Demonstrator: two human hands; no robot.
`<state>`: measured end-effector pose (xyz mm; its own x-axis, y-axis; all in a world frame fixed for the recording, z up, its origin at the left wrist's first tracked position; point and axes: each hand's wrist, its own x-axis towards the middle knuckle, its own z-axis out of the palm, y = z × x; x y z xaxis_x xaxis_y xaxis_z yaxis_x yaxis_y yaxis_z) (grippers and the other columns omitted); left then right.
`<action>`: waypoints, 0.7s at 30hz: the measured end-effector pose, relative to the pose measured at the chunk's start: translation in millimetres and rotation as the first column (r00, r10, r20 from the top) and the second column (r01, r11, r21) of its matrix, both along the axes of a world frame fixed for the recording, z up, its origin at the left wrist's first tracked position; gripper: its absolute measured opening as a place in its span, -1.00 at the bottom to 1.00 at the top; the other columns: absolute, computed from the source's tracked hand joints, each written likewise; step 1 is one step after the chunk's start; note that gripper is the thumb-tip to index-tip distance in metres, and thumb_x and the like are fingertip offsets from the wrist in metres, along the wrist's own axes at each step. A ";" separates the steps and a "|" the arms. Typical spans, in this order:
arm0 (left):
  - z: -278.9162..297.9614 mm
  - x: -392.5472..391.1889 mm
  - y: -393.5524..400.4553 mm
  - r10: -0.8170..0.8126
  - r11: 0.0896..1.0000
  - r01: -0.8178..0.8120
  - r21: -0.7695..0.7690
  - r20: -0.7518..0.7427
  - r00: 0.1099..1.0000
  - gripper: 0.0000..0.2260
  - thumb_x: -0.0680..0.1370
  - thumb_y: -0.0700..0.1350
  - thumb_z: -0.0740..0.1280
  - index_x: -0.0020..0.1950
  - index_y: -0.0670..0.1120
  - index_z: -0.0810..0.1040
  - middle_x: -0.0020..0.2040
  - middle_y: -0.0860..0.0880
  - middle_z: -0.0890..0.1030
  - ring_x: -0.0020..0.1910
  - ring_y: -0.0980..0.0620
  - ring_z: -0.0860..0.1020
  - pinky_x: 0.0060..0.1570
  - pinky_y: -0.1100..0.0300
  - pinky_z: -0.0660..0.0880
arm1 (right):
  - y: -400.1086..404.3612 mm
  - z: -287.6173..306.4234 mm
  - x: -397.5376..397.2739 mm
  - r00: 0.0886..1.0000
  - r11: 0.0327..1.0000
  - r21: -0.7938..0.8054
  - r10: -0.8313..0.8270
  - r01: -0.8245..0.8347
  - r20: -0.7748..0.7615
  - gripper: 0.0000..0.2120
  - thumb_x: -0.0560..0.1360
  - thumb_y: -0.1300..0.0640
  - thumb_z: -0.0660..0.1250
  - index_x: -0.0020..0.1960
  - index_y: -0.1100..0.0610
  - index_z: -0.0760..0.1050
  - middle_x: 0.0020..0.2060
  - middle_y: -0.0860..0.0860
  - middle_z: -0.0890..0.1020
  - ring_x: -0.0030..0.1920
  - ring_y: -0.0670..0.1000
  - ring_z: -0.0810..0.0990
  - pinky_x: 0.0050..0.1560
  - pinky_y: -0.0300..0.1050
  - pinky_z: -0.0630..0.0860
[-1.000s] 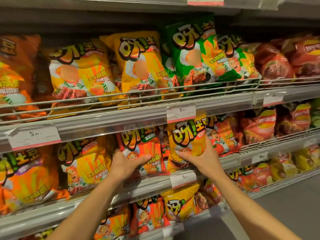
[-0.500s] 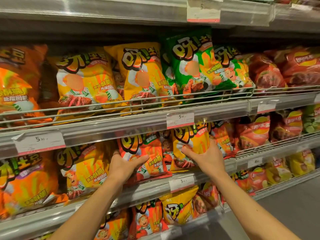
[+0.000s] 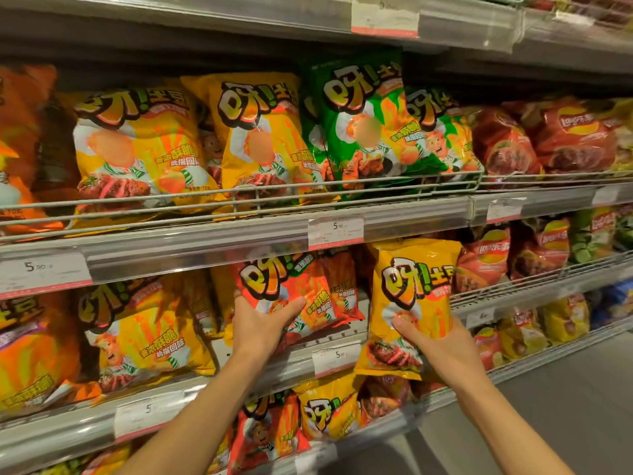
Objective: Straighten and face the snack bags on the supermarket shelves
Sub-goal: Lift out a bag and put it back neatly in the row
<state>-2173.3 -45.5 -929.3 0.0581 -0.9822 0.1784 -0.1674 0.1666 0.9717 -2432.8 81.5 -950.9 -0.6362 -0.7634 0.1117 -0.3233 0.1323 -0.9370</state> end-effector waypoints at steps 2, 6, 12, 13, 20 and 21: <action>-0.9 -0.1 4.5 -0.034 0.997 0.037 -0.063 0.059 0.998 -0.32 0.20 0.11 0.67 0.19 -0.06 0.46 0.07 0.07 0.61 0.09 0.10 0.59 0.08 0.13 0.56 | 4.5 -5.6 -2.0 1.000 1.000 0.014 0.022 -0.023 0.007 -0.11 0.03 -0.53 0.52 0.21 -0.06 0.59 0.05 -0.08 0.71 0.10 0.03 0.66 0.21 0.12 0.57; 10.4 6.3 7.9 -0.091 0.989 0.107 -0.106 0.146 0.985 -0.42 0.23 0.08 0.67 0.14 -0.08 0.57 0.02 0.03 0.68 0.03 0.06 0.64 0.03 0.06 0.61 | 6.3 -11.5 -2.0 0.999 0.998 0.046 0.036 -0.036 0.007 -0.15 0.09 -0.50 0.51 0.24 -0.06 0.59 0.06 -0.08 0.71 0.11 0.04 0.65 0.21 0.10 0.56; 24.5 -1.3 13.6 -0.165 0.983 0.173 -0.056 0.122 0.979 -0.54 0.30 -0.01 0.65 0.07 -0.18 0.62 -0.03 -0.17 0.69 -0.01 -0.21 0.66 0.00 -0.22 0.61 | 5.6 -9.3 6.5 0.997 0.998 0.025 0.048 -0.050 0.054 -0.24 0.11 -0.46 0.52 0.17 -0.04 0.62 -0.02 -0.09 0.74 0.05 0.04 0.68 0.20 0.15 0.57; 25.1 -5.6 14.9 -0.175 0.982 0.183 -0.055 0.126 0.977 -0.54 0.30 -0.01 0.65 0.07 -0.19 0.62 -0.02 -0.16 0.69 0.01 -0.20 0.66 0.03 -0.22 0.60 | 6.8 -9.5 8.1 0.996 0.998 0.016 0.057 -0.058 0.065 -0.28 0.10 -0.45 0.53 0.12 -0.05 0.64 -0.07 -0.12 0.74 0.02 0.02 0.69 0.17 0.14 0.59; 33.8 -27.0 8.2 -0.095 0.990 0.099 0.102 -0.037 0.995 -0.29 0.18 0.09 0.69 0.22 -0.10 0.50 0.05 -0.06 0.68 0.01 -0.07 0.66 0.03 -0.06 0.63 | 23.6 -8.4 3.0 0.993 0.996 -0.058 0.073 -0.068 0.097 -0.55 0.13 -0.39 0.55 -0.03 -0.27 0.65 -0.18 -0.23 0.74 -0.07 -0.12 0.69 -0.11 -0.09 0.54; 36.7 -27.1 6.3 -0.096 0.987 0.104 0.123 -0.070 0.993 -0.30 0.18 0.10 0.68 0.20 -0.09 0.50 0.04 -0.07 0.69 -0.04 -0.03 0.69 -0.04 0.03 0.64 | 26.5 -8.9 1.3 0.993 0.996 -0.063 0.063 -0.057 0.104 -0.51 0.12 -0.39 0.55 -0.01 -0.23 0.65 -0.17 -0.22 0.74 -0.06 -0.12 0.69 -0.13 -0.11 0.52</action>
<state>-2200.3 -39.2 -892.6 -0.0343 -0.9980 0.0522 -0.0932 0.0552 0.9941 -2431.5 108.1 -959.8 -0.6000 -0.7946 0.0929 -0.2280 0.0585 -0.9719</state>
